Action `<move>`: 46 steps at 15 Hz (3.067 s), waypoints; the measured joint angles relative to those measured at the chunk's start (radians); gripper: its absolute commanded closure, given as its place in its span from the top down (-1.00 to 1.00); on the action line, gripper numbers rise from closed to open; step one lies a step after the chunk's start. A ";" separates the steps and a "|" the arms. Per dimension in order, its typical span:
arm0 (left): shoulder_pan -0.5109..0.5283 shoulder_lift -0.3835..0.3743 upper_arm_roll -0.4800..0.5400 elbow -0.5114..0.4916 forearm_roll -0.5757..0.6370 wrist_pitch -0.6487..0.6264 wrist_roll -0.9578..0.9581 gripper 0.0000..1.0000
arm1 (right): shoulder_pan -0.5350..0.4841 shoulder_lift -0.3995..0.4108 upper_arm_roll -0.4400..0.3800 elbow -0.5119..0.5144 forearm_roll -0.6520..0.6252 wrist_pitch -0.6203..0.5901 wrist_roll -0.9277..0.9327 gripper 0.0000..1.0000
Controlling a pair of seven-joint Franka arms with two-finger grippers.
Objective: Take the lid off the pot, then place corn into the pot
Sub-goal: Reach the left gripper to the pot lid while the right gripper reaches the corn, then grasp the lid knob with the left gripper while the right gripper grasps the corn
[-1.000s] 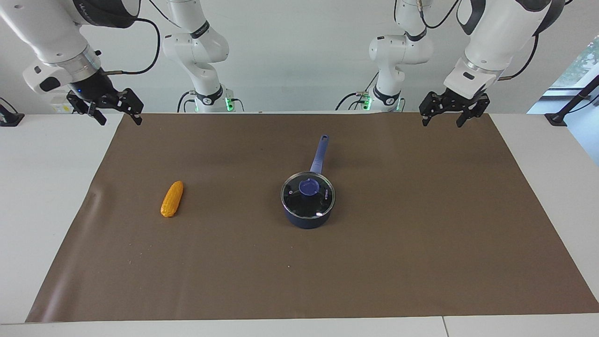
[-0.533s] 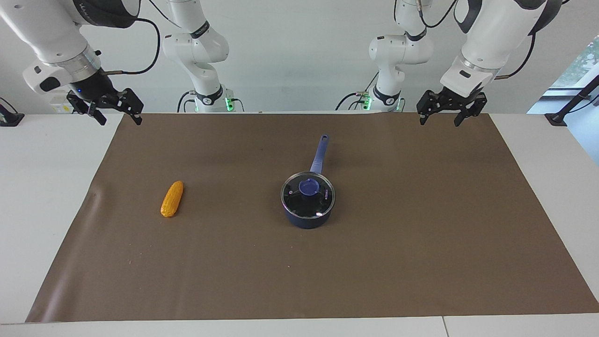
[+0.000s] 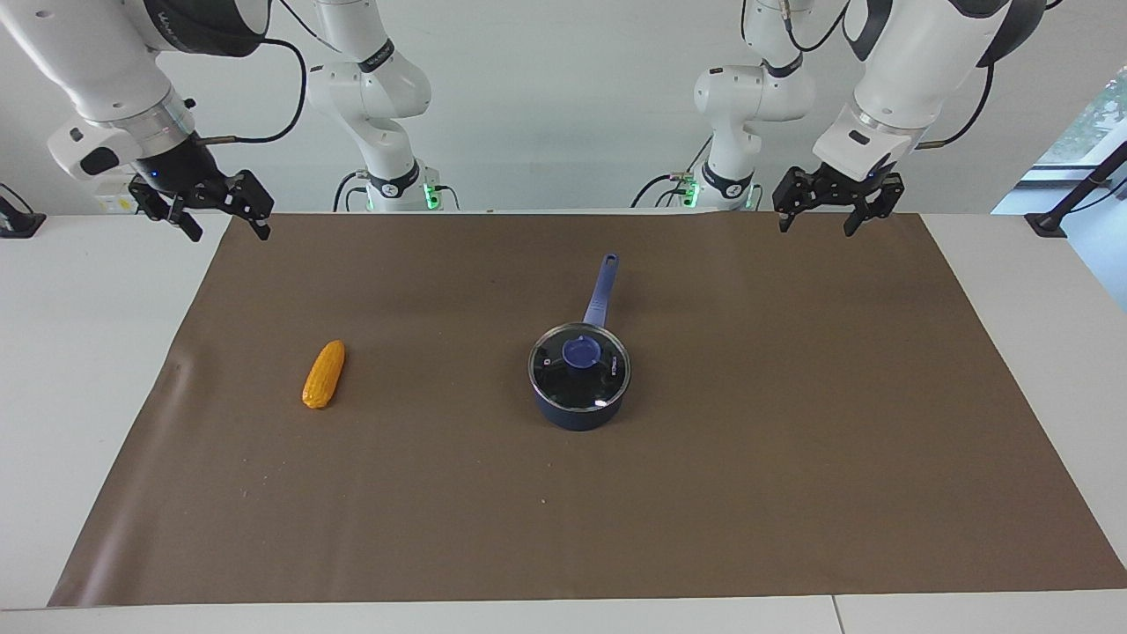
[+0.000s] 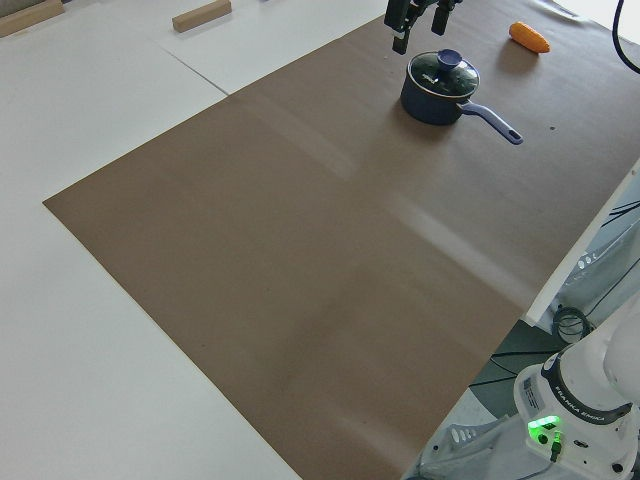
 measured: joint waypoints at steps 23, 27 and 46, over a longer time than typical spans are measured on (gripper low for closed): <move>-0.423 0.614 0.002 0.385 -0.070 0.249 -0.765 1.00 | 0.036 0.331 0.005 -0.378 0.126 0.673 -0.011 0.93; -0.423 0.623 0.006 0.397 -0.068 0.270 -0.840 1.00 | 0.034 0.328 0.002 -0.399 0.091 0.673 -0.018 -0.12; -0.439 0.573 0.009 0.261 -0.036 0.397 -1.077 0.99 | 0.078 0.183 0.041 -0.028 0.005 0.058 0.040 -1.00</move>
